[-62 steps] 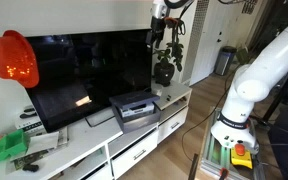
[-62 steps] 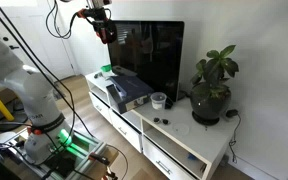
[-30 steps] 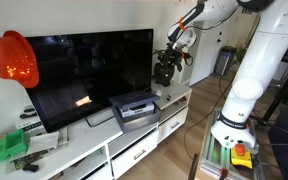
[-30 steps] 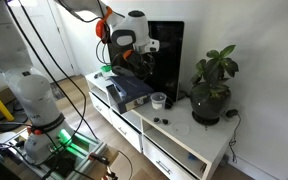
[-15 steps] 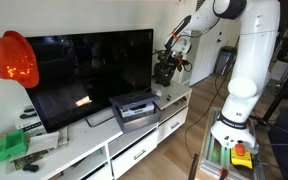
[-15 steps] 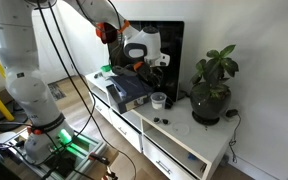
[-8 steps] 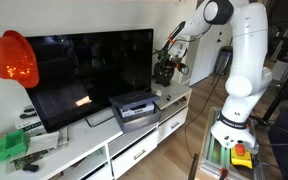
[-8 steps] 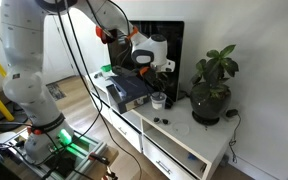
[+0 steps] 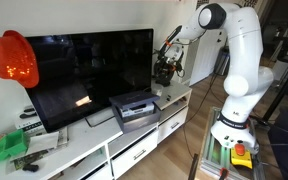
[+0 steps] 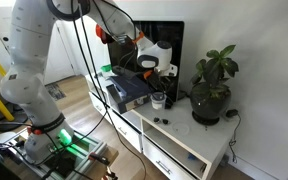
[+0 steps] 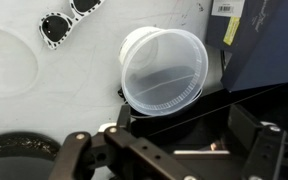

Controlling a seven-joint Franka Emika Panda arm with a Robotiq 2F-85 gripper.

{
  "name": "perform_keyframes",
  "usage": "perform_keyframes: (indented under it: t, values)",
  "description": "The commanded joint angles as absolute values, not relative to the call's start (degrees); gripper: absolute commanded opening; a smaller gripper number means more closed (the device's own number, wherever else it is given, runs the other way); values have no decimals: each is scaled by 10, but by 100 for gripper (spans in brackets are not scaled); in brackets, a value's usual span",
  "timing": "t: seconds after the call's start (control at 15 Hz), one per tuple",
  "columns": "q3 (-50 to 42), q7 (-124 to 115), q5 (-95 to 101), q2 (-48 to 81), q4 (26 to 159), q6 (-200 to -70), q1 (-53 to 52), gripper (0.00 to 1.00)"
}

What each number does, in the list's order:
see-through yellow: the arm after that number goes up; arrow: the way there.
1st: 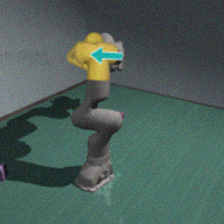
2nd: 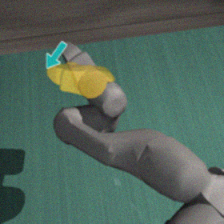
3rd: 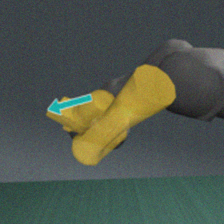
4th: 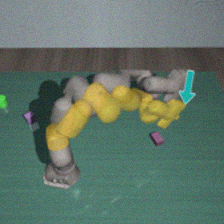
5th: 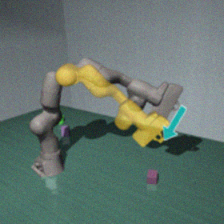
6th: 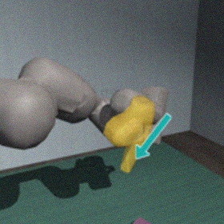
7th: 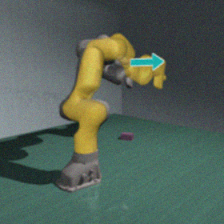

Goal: Pick up the clear cup and move it to the front left side of the tv stand

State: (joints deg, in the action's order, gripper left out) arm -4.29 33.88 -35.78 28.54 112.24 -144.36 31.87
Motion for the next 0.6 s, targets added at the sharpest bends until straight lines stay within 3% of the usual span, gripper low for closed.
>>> perform_keyframes:
  t: [0.0,0.53]
  values:
    - [-25,375,-365,317,1088,-1405,341,100]
    - [-45,351,-336,370,1060,-1424,336,100]
